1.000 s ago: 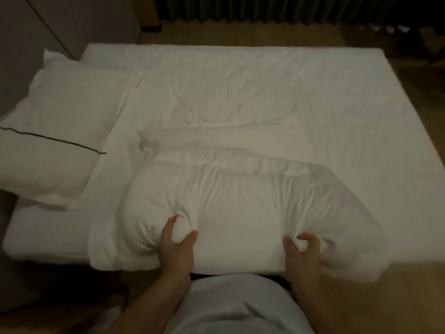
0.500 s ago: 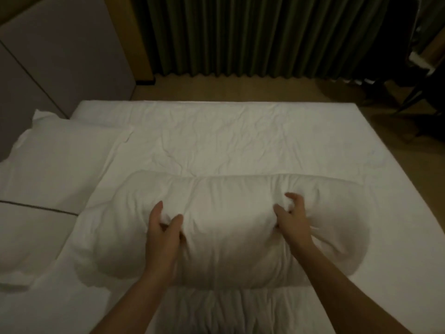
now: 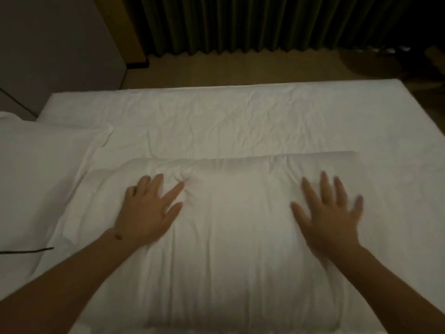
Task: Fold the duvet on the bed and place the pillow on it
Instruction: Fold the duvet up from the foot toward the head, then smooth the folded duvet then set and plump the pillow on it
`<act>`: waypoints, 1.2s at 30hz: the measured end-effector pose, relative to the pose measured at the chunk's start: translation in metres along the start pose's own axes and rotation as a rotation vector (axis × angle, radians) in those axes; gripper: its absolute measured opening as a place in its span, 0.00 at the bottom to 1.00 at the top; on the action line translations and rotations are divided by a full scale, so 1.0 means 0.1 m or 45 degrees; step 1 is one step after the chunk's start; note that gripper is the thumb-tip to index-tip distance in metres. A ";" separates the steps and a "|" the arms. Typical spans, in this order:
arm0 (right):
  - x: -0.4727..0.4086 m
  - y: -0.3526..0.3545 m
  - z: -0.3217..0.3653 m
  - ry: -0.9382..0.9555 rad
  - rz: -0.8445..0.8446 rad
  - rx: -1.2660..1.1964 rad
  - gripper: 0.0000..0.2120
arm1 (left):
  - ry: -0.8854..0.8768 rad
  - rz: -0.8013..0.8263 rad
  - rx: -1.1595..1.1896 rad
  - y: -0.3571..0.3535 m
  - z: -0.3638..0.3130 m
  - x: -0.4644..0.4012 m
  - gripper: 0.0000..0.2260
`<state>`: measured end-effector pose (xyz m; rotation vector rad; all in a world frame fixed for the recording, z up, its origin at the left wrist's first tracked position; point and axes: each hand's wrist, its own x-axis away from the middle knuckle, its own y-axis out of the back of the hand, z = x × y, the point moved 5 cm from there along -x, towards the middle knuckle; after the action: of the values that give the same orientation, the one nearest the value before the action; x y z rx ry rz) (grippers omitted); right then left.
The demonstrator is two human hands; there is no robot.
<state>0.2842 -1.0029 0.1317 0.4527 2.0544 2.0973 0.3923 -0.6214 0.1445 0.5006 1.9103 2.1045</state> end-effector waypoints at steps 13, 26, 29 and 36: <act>-1.11 -1.56 0.26 0.107 0.104 -0.332 0.31 | 0.340 -0.072 0.340 -1.74 0.32 -0.17 0.30; -1.38 -1.48 0.27 -0.033 0.212 -0.342 0.31 | 0.356 0.074 0.279 -1.46 0.42 -0.73 0.27; -1.36 -0.97 0.56 0.038 0.176 -0.310 0.31 | 0.315 0.085 0.252 -1.00 0.48 -0.99 0.28; -1.49 -1.15 1.59 0.210 0.250 -0.176 0.33 | 0.376 0.331 0.178 -1.35 0.78 -1.02 0.28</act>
<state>0.4669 -0.8977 0.0031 0.4934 2.0037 2.4493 0.5124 -0.5783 0.0081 0.5149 2.2772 2.3260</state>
